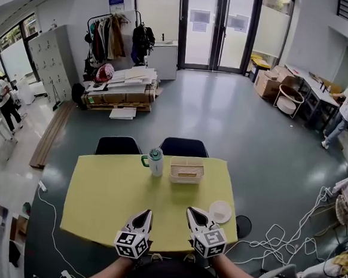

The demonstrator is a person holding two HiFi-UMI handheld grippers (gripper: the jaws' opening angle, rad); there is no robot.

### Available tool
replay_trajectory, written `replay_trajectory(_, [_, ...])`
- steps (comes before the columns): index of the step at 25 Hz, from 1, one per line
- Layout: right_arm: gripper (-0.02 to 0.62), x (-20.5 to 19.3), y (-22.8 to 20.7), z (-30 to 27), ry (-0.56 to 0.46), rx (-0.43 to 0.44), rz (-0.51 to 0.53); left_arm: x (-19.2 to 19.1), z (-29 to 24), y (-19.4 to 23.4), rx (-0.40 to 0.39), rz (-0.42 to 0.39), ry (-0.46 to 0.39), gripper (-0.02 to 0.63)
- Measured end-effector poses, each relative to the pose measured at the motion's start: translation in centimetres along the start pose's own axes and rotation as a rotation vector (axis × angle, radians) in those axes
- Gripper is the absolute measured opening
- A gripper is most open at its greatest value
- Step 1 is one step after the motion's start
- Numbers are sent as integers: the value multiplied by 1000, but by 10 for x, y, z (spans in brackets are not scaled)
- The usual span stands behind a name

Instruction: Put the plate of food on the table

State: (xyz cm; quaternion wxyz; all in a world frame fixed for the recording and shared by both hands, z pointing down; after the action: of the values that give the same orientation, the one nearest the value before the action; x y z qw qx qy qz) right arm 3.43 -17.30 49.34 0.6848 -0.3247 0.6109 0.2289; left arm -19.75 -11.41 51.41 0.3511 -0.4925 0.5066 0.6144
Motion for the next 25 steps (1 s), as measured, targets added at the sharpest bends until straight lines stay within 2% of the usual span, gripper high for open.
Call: replay_trajectory(25, [12, -6, -2, -4, 32, -21, 29, -3, -3, 2, -19, 11, 10, 9])
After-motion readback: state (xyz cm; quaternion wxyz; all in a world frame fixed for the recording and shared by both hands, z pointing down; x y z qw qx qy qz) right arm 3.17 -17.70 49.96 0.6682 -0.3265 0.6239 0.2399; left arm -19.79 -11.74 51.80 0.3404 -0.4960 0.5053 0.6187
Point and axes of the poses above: the fingertips, and each gripper's own axes: z backward along the fingers, y to its left, x out of its top, the point moved 9 cm from there along z, backward along the fingers, and after that the axes turned 15 degrees about -y, right-handed, at the moved point
